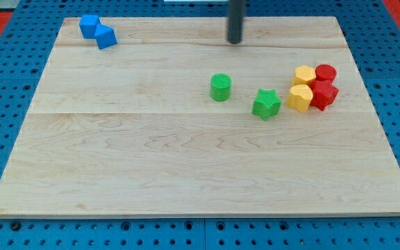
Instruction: Separate the red circle and the red star from the yellow hexagon
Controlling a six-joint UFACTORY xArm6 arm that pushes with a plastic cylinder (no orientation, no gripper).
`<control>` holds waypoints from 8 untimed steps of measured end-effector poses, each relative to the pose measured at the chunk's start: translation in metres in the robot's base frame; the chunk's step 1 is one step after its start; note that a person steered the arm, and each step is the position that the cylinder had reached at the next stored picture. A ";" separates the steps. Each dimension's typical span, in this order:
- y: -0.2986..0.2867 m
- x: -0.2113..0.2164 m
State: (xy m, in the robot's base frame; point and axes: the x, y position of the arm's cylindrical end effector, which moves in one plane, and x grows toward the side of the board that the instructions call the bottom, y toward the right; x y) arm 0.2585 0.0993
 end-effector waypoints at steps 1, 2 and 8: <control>0.085 0.002; 0.134 0.025; 0.071 0.211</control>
State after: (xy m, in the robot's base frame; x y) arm 0.4694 0.1702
